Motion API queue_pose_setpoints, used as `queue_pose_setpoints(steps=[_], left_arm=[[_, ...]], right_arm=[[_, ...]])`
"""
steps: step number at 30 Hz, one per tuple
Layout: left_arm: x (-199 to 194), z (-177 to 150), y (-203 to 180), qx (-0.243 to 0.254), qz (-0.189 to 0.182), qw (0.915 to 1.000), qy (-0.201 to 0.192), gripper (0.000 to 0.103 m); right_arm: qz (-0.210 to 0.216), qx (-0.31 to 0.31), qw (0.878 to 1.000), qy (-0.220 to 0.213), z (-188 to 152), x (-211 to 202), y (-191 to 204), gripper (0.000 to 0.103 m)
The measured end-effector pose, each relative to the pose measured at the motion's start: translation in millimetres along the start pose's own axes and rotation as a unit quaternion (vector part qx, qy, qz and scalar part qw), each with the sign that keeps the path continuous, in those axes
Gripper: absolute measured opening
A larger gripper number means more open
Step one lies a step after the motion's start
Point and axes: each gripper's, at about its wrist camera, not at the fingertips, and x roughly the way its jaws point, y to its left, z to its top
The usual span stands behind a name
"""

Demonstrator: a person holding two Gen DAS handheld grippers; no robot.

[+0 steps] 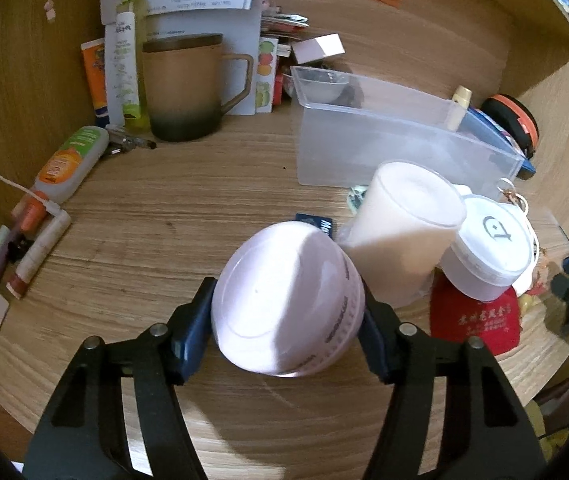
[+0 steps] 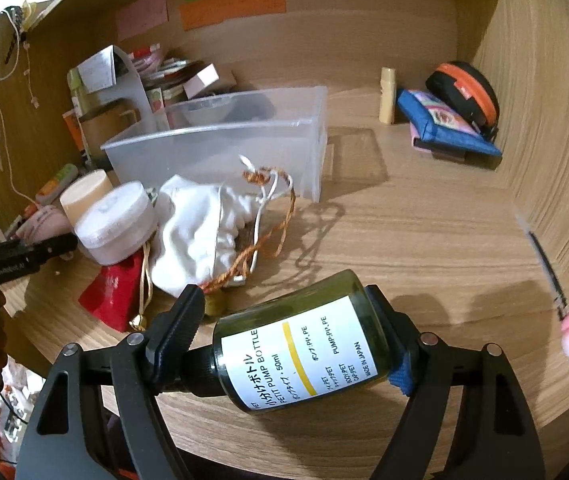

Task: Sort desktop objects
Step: 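Grasp the lavender round jar with the left tool while the right tool grasps the dark green pump bottle, then lift and carry both held items over the clear plastic box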

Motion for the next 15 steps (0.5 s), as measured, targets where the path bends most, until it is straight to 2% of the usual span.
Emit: queue_pose_setpoints(steps=[15], left_arm=[[-38.5,23.0,-1.0,-0.008,0.006,0.9984,-0.055,0.064]], right_arm=[[0.008,0.009,0.999,-0.031,27.8,-16.4,-11.8,0.077]])
